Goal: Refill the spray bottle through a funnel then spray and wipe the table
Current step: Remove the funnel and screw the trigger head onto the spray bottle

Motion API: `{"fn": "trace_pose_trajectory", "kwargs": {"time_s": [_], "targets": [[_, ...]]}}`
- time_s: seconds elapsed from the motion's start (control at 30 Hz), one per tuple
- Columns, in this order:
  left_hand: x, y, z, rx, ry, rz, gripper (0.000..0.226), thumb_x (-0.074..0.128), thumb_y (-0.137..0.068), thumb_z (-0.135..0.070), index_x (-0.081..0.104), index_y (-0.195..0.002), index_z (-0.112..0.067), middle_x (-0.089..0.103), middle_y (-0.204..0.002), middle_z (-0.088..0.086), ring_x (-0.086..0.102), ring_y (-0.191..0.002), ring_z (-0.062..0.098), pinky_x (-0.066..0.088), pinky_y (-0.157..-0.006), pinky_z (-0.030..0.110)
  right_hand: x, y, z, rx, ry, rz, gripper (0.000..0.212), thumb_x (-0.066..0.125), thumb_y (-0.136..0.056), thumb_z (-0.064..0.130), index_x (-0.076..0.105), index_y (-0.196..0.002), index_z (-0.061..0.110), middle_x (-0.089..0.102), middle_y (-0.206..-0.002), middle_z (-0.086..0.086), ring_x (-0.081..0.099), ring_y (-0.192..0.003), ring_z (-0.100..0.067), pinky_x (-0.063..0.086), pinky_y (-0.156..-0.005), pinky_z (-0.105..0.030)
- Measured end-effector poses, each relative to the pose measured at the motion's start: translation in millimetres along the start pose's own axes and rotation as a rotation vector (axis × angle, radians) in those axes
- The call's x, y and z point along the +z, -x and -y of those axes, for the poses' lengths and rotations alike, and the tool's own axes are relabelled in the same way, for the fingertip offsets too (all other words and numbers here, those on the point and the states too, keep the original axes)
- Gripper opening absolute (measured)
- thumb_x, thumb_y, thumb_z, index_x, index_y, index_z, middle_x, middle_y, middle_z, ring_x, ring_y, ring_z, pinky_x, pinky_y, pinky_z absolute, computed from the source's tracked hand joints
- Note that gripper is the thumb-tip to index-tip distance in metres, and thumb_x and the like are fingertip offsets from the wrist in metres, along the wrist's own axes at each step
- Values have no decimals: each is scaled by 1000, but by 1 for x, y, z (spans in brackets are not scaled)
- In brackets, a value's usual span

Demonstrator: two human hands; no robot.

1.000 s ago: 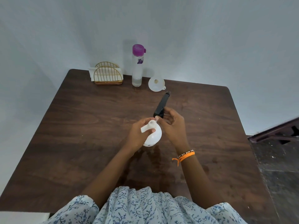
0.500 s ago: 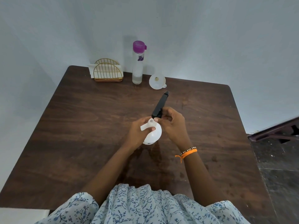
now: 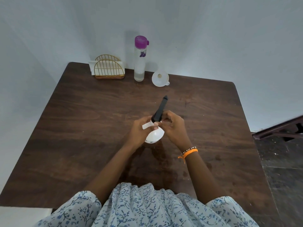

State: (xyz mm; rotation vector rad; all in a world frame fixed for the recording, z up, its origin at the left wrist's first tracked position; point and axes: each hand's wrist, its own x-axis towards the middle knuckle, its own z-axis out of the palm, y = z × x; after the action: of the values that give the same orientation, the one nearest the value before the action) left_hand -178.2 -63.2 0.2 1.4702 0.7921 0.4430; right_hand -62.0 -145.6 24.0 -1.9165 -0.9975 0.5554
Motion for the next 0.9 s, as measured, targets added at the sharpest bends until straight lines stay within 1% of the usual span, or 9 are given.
{"fn": "trace_pose_trajectory", "kwargs": {"time_s": [0.07,0.17,0.3,0.4,0.5,0.6,0.67,0.73,0.9], "targets": [[-2,0,0,25,-6,1,25,67,-73,-24,68,-94,-37,71,-96,-14,66,-97,12,53,-80,27,2,0,2,-41,32,18,29,74,-75,12,66,-103,10,68,-97,-6,57,-88,-17,45,-77,-17],[-2,-2,2,34,-30,-10,23,65,-71,-28,67,-90,-42,71,-95,-14,66,-95,9,51,-78,24,5,-3,2,-125,89,45,29,69,-75,12,68,-104,11,66,-91,-7,56,-86,-24,46,-76,-27],[-2,-4,5,61,-69,-15,25,67,-74,-24,67,-84,-47,69,-85,-24,65,-87,2,53,-76,24,0,-4,-1,-139,118,55,27,69,-77,9,69,-103,12,65,-90,-2,54,-85,-22,45,-74,-29],[-3,-7,10,82,-99,-18,32,66,-81,-13,67,-91,-43,68,-88,-23,65,-91,5,53,-78,27,-3,-2,-2,-136,101,34,27,73,-75,9,69,-102,14,60,-86,13,51,-83,-16,41,-70,-21],[-5,-6,11,124,-149,-15,30,65,-83,-9,67,-98,-35,64,-90,-28,62,-88,-7,46,-73,9,-2,-3,-2,-106,77,0,28,75,-73,9,70,-100,15,54,-82,28,47,-83,-11,34,-68,-14],[-7,-5,11,174,-209,-13,25,64,-83,-12,66,-103,-27,63,-94,-24,61,-91,-3,41,-73,2,5,-1,2,-88,42,-60,26,78,-67,8,70,-92,12,56,-81,23,46,-80,-5,33,-67,-8],[-5,-2,12,225,-207,-29,29,63,-84,-12,60,-109,-25,63,-102,-23,60,-98,1,43,-81,9,12,2,3,-58,-13,-123,25,81,-62,11,65,-82,8,57,-79,11,47,-77,-5,34,-66,-6],[-2,2,14,282,-175,-61,40,61,-84,-5,50,-119,-19,57,-111,-28,57,-105,-3,42,-89,13,18,3,3,-26,-56,-173,29,83,-59,12,59,-75,8,56,-76,9,48,-73,-10,35,-64,-8],[1,11,16,352,-220,-81,49,53,-84,-7,42,-123,-34,54,-114,-34,54,-109,-5,39,-93,11,25,5,2,10,-104,-243,35,84,-58,10,52,-71,13,51,-73,14,47,-67,-9,38,-62,-12]]}}
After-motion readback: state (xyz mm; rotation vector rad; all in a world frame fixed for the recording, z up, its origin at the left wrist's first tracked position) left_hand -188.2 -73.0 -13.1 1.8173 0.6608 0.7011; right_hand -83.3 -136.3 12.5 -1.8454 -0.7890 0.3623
